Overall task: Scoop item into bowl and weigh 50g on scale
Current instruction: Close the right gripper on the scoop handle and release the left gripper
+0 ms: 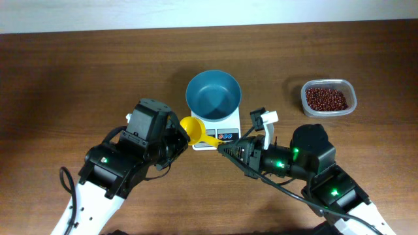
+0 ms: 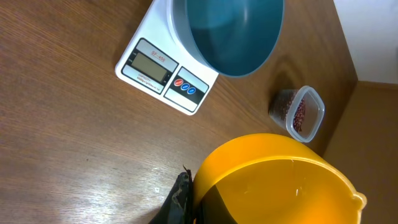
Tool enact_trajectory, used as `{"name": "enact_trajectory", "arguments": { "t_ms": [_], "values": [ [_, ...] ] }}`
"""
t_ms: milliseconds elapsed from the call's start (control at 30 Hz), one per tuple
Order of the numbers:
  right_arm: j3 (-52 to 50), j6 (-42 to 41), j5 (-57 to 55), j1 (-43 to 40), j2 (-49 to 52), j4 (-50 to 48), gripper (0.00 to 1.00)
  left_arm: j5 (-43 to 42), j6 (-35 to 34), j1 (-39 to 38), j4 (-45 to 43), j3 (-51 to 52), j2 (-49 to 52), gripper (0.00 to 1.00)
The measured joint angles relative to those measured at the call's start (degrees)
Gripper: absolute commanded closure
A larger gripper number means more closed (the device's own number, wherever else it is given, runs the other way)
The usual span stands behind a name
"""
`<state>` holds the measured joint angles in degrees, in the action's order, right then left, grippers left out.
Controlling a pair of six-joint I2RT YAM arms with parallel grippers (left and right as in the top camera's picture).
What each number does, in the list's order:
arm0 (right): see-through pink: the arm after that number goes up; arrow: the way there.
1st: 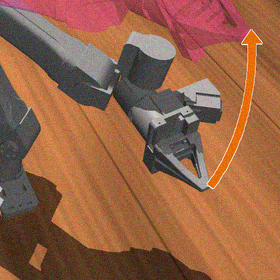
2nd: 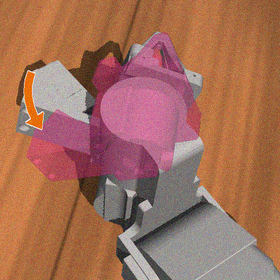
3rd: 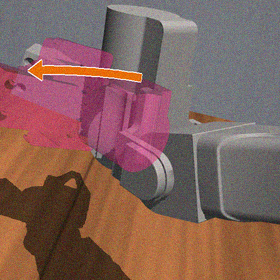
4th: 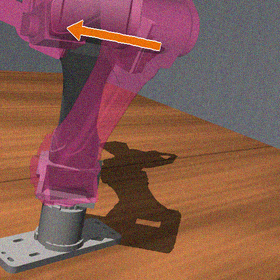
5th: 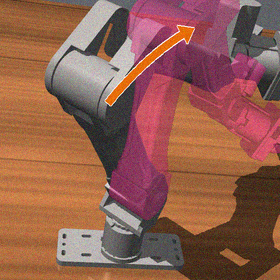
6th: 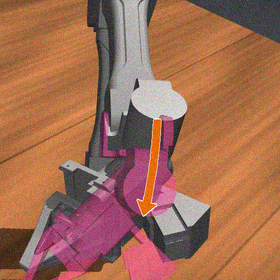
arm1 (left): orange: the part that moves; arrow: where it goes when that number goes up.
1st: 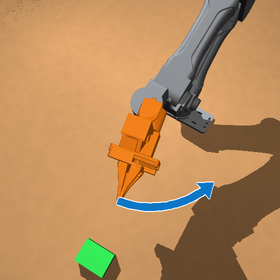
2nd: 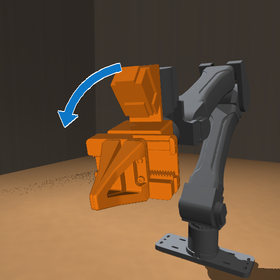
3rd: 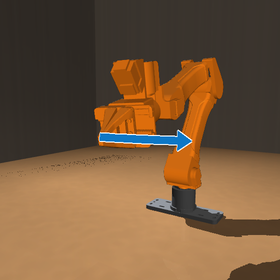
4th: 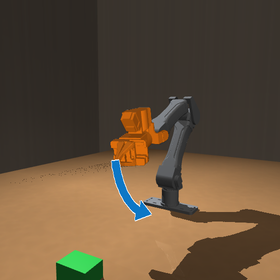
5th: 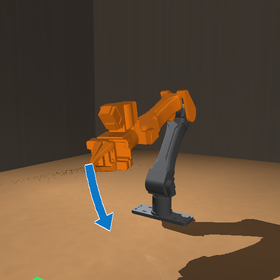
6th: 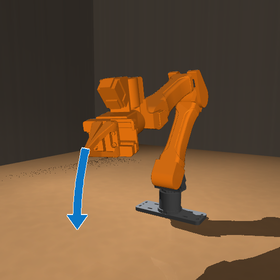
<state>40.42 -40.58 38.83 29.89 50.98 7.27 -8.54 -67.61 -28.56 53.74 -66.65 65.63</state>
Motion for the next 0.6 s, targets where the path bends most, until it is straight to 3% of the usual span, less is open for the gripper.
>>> {"name": "enact_trajectory", "arguments": {
  "t_ms": [600],
  "values": [
    [-0.02,0.07,-0.2,0.11,0.35,0.39,0.96,0.0,-1.01,0.0,1.73,-0.07,-0.02,1.0]
  ]
}}
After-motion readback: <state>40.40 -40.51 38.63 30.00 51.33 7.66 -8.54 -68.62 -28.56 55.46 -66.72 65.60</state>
